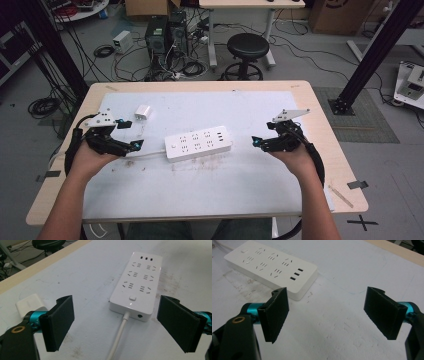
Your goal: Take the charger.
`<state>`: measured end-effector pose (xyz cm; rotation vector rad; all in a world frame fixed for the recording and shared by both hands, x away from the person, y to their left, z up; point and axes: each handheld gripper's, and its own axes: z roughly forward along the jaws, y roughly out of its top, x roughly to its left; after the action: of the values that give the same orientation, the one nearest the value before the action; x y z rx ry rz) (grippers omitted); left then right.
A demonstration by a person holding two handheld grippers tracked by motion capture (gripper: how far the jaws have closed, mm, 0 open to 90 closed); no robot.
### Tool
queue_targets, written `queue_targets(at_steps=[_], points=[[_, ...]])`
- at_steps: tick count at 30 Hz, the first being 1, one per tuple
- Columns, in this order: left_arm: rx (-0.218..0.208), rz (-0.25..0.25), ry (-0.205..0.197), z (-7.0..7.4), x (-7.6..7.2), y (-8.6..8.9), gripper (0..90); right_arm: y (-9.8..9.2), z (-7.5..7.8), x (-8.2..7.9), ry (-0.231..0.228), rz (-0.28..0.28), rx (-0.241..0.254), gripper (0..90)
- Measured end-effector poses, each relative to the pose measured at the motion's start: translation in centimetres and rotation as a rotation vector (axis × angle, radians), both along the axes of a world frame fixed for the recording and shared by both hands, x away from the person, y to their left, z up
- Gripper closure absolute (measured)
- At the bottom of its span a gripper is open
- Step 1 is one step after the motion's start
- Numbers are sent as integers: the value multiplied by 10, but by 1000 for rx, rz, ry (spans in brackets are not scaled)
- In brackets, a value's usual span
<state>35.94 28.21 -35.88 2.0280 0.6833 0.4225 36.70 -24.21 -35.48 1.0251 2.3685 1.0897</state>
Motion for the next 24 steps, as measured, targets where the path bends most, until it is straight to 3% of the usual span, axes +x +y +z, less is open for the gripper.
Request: queue_targets(at_steps=[6, 7, 9, 11, 13, 15, 16, 18, 19, 22, 23, 24], points=[[54, 20, 30, 7, 7, -6, 148, -1, 0, 0, 5, -2, 5, 206], [73, 19, 55, 12, 14, -10, 150, -1, -1, 1, 10, 5, 4, 206], [73, 19, 55, 12, 14, -10, 151, -1, -1, 1, 12, 4, 4, 206], [145, 29, 81, 20, 35, -16, 151, -1, -2, 2, 9, 7, 0, 205], [158, 41, 90, 20, 44, -18, 151, 0, -2, 3, 9, 3, 1, 206], [158, 41, 90, 20, 44, -18, 151, 0, -3, 2, 4, 0, -7, 206], [163, 81, 107, 17, 71, -23, 151, 0, -2, 0, -11, -12, -18, 206], [164, 85, 107, 16, 78, -24, 151, 0, -2, -1, -12, -19, -9, 206], [168, 110, 118, 14, 90, -24, 151, -2, -3, -2, -19, -25, -5, 206], [164, 119, 123, 12, 96, -23, 151, -2, -3, -4, -11, -35, -4, 206], [152, 144, 134, 9, 111, -20, 151, -3, -3, -4, -13, -34, -6, 205], [142, 154, 141, 8, 115, -18, 151, -1, -5, -7, -10, -37, -1, 206]])
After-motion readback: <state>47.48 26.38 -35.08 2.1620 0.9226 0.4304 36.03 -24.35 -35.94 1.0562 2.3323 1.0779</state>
